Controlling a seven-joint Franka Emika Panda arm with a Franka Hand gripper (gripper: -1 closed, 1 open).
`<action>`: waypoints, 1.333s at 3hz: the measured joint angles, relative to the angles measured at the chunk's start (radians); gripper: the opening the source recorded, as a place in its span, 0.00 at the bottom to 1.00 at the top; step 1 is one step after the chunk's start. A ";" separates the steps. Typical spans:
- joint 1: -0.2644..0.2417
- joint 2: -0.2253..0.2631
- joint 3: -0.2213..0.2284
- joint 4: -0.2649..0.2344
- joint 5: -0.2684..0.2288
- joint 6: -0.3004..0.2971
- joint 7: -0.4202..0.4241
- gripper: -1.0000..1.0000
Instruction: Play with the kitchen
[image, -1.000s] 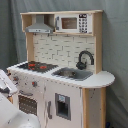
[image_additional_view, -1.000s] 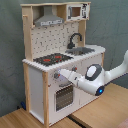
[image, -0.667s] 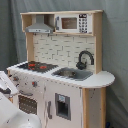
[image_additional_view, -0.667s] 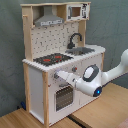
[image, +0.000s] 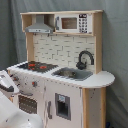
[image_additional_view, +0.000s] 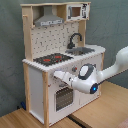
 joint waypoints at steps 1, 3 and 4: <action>0.072 0.009 0.001 -0.046 0.001 -0.005 0.064 1.00; 0.220 0.055 -0.091 -0.119 0.000 -0.096 0.051 1.00; 0.289 0.075 -0.155 -0.139 0.000 -0.124 0.027 1.00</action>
